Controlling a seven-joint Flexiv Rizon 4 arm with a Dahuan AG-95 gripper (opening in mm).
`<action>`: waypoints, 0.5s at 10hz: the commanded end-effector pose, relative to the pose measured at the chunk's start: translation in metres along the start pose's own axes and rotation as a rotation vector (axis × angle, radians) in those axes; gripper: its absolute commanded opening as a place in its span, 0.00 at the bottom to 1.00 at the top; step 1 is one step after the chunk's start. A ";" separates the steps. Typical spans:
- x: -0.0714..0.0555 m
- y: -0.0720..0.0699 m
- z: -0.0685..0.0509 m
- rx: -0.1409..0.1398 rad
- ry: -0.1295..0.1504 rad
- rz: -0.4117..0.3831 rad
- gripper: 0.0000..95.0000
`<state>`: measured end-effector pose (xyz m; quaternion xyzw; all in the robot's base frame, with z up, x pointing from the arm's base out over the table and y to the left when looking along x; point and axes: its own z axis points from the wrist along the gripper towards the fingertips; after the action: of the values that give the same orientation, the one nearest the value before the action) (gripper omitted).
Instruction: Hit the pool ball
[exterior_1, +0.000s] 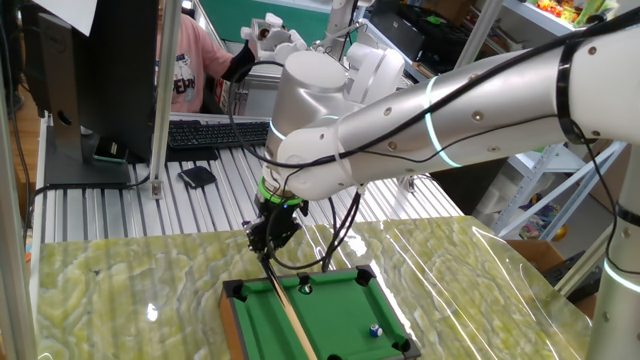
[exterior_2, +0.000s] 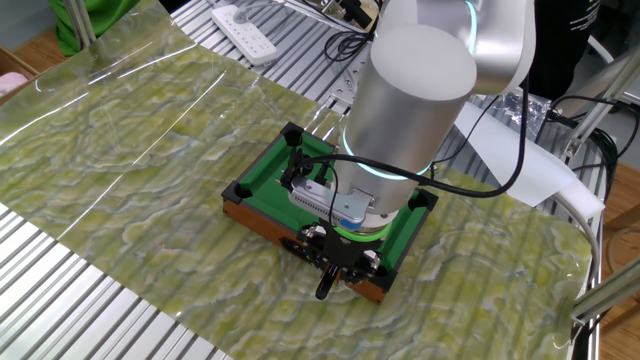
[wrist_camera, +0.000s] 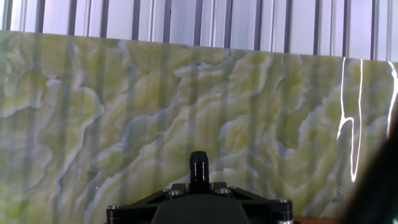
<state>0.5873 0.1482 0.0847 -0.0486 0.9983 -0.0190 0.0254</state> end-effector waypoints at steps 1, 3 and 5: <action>-0.001 0.000 0.000 0.000 0.000 -0.003 0.00; -0.001 0.000 0.000 0.001 -0.011 -0.009 0.00; -0.003 0.000 -0.003 0.001 -0.013 -0.010 0.00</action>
<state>0.5908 0.1488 0.0893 -0.0546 0.9977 -0.0198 0.0340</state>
